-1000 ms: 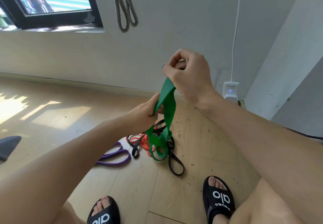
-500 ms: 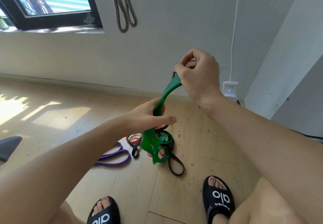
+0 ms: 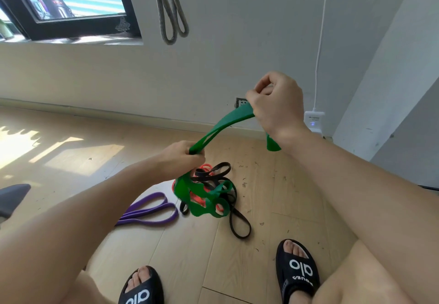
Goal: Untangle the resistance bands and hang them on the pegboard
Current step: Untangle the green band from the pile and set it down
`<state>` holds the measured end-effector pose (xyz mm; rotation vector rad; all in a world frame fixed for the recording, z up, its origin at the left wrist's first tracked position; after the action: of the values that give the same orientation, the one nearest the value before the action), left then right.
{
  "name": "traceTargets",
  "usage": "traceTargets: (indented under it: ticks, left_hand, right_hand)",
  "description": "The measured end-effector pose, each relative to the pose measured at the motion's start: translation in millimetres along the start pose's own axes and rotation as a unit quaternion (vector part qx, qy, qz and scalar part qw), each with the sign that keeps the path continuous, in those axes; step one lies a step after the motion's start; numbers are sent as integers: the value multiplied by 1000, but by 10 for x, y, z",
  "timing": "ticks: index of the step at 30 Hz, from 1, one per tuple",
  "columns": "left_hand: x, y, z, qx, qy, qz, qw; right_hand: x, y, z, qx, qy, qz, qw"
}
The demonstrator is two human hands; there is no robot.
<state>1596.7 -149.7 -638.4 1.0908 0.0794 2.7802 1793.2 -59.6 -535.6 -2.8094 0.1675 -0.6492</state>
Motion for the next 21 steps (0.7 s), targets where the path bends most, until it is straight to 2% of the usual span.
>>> traceTargets:
  ticks: [4, 7, 9, 13, 15, 17, 19, 21]
  left_hand:
    - [127, -8, 121, -51, -5, 29, 998]
    - [161, 38, 299, -103, -10, 37, 994]
    - [176, 43, 377, -120, 2, 50, 992]
    - [157, 11, 474, -111, -23, 77, 991]
    - [127, 6, 499, -99, -35, 77, 991]
    - [121, 22, 529, -90, -13, 72, 993]
    - [101, 43, 578, -93, 44, 52, 993]
    - [41, 71, 551, -74, 150, 6, 986]
  right_hand:
    - [-178, -111, 431, -50, 165, -79, 982]
    - [-472, 12, 736, -89, 291, -231, 924]
    - [-652, 170, 755, -108, 255, -322, 905]
    - [-893, 435, 375, -137, 11, -419, 898]
    - [-948, 533, 181, -110, -36, -429, 896]
    - [-947, 578, 78, -60, 10, -408, 911]
    - [-902, 557, 4, -19, 58, -371, 927]
    - [-828, 498, -87, 13, 57, -340, 939]
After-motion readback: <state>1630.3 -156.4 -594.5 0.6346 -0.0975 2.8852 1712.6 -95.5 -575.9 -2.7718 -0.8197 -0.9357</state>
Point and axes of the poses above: each hand's wrist, its own y-axis away from the middle knuckle, its own x-axis out of the back of the hand, z = x × y, the point moved 8 cm from there along -y, towards the middle knuckle, and after that the axes turned 11 degrees about -x, right-handed, at the moved point
